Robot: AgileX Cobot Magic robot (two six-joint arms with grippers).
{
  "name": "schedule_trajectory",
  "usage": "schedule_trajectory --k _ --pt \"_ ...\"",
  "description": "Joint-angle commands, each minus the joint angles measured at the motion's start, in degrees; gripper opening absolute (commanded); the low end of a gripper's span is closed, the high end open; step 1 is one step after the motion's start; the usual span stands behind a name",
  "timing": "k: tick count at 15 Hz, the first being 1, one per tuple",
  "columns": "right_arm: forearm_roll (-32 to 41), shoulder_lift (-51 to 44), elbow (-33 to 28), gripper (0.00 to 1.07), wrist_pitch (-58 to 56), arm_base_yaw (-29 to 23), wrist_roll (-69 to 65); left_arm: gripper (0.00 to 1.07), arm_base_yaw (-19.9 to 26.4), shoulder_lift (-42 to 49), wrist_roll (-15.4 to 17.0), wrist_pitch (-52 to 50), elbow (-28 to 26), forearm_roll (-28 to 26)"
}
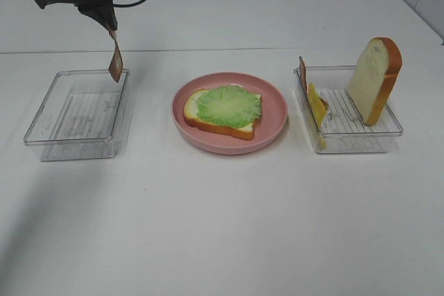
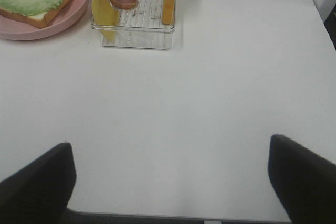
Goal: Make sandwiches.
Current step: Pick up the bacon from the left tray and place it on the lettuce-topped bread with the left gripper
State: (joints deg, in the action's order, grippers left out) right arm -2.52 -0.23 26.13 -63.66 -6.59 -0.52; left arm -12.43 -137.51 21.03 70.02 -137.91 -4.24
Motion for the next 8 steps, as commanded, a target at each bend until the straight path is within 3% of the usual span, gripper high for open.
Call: schedule_trajectory --k 1,4,8 --pt "-0.17 -1.55 -0.23 0.97 0.63 0.17 0.52 0.00 -0.40 2.06 0.11 4.76 -0.40 -7.10" --pt "-0.17 -1.55 -0.23 0.97 0.63 0.17 0.52 0.00 -2.01 1.72 -0.52 3.67 -0.40 -13.69" --pt "-0.17 -1.55 -0.23 0.97 0.63 0.17 0.52 0.00 -8.14 1.60 -0.69 -4.35 -0.40 -16.04"
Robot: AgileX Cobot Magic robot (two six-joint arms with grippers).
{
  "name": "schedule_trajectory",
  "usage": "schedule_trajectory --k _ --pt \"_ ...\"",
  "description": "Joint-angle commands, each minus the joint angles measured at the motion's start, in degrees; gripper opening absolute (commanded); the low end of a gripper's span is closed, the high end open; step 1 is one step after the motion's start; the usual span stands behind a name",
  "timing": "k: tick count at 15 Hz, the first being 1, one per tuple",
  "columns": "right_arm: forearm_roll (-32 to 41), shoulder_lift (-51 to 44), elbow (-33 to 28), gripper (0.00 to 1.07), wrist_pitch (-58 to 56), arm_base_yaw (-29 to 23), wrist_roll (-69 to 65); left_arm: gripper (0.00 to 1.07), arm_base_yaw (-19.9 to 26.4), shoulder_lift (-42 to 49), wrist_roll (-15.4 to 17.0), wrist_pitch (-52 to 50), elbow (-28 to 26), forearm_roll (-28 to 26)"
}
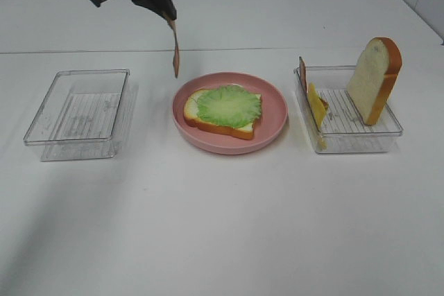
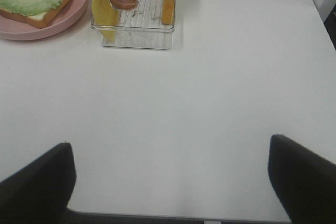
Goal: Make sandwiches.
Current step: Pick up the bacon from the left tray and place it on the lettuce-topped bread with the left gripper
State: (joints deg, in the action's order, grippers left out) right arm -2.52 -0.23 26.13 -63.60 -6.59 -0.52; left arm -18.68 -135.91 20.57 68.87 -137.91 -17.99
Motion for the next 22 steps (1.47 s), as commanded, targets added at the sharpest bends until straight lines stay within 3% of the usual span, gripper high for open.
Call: schedule_trajectory --k 1,4,7,9,14,22 --pt "-0.17 -1.55 -0.23 0.97 0.57 0.17 0.52 0.00 -3.95 -0.46 -0.23 -7.28 -0.34 -6.02" --pt "-0.17 -1.55 -0.23 0.97 0.57 0.17 0.52 0.00 -6.59 -2.52 -0.63 -12.61 -0.34 -14.04" --pt "-0.17 -1.55 -0.23 0.97 0.57 0.17 0.52 0.00 -7.85 -6.93 -3.50 -16.67 -0.34 -22.57" --pt "-0.17 -1.55 -0.23 0.97 0.57 0.17 0.52 0.00 -7.68 -9.00 -3.72 -16.56 -0.34 -23.78" --pt "-0.17 -1.55 -0.23 0.97 0.57 0.17 0.52 0.00 -7.62 -13.01 -5.04 -14.21 -0.34 -22.92" --pt "-0.17 -1.55 -0.23 0.97 0.57 0.17 0.52 0.00 -7.62 -12.26 -4.76 -11.06 -0.40 -7.56"
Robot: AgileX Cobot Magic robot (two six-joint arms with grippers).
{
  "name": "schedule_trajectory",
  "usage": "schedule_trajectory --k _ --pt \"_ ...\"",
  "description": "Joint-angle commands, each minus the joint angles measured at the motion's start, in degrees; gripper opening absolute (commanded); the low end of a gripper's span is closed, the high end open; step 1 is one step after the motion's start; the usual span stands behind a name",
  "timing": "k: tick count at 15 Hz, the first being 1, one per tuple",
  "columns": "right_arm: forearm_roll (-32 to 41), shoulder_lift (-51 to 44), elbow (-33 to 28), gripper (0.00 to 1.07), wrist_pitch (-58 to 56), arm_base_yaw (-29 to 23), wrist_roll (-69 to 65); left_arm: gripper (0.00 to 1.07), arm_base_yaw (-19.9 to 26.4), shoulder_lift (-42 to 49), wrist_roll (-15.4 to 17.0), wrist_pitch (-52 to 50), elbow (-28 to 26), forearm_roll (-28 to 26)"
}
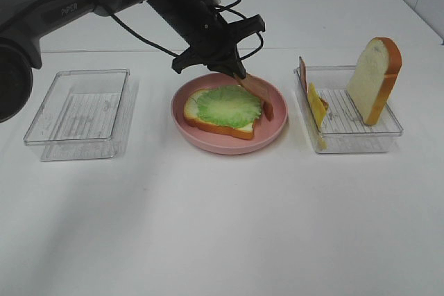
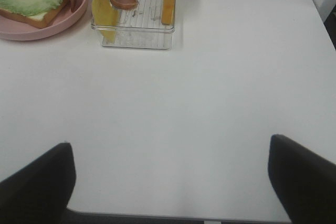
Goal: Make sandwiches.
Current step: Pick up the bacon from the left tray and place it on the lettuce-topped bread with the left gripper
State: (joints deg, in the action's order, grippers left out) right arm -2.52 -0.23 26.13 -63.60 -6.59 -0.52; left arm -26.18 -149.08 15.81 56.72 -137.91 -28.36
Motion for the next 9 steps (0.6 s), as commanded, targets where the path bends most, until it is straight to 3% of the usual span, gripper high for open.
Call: schedule_trajectory --k 1,5,9 --pt "-0.17 -1.55 -0.23 0.97 0.57 0.17 0.52 0.00 -0.11 1.15 0.00 2.12 -0.40 5.10" --pt "-0.17 -1.55 -0.23 0.97 0.57 0.17 0.52 0.00 -0.11 1.32 1.09 7.79 -0.40 17.36" --pt "-0.17 -1.55 -0.23 0.97 0.57 0.17 0.52 0.00 -0.11 1.32 0.92 7.28 -0.40 18.45"
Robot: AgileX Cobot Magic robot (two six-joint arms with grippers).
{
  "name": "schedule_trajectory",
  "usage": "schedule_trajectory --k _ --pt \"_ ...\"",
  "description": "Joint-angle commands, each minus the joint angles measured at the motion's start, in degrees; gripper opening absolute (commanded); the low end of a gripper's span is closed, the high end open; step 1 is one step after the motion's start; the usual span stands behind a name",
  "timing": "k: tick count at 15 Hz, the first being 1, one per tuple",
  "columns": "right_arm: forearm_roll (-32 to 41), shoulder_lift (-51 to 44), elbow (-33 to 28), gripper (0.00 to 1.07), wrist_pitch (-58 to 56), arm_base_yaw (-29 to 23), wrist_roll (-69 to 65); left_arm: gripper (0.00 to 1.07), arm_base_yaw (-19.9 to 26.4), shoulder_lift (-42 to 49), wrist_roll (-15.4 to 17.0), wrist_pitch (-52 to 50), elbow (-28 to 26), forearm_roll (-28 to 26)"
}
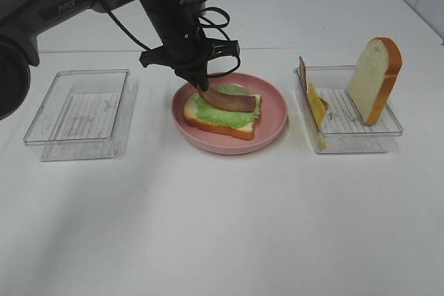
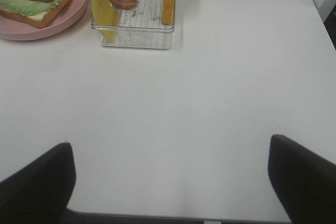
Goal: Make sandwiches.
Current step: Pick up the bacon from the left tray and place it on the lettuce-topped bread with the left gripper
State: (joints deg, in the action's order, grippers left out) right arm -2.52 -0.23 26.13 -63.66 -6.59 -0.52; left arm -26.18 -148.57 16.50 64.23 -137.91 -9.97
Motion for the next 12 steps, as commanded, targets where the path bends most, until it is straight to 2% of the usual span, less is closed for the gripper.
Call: schedule_trajectory --k 1,3,5,6,8,10,12 --pt "-0.17 -1.55 -0.23 0.97 0.63 0.17 0.52 0.00 -0.11 0.80 0.23 -0.92 -0.40 0.00" --pt "-0.17 -1.55 -0.23 0.97 0.63 0.17 0.52 0.09 -0.11 0.80 0.23 -2.46 -0.40 -1.43" --pt "-0.17 -1.55 -0.23 0.97 0.63 0.17 0.52 0.28 -0.11 0.80 0.23 -3.04 -0.40 -1.72" --pt "-0.17 -1.55 -0.23 0.97 0.63 0.17 0.52 0.69 -0.23 0.80 0.23 -2.23 -0.40 -1.72" --pt "-0.17 -1.55 -0.23 0.97 0.63 0.17 0.52 0.89 -0.23 0.80 -0.92 -0.11 -0.40 -1.72" --pt "-0.17 -1.55 -0.23 0.97 0.63 0.17 0.52 0.92 -0.17 2.81 -2.86 3.67 -0.46 0.29" --pt "-0.17 -1.55 -0.23 0.97 0.63 0.17 0.52 0.92 -0.17 4.87 -2.86 5.21 -0.46 2.35"
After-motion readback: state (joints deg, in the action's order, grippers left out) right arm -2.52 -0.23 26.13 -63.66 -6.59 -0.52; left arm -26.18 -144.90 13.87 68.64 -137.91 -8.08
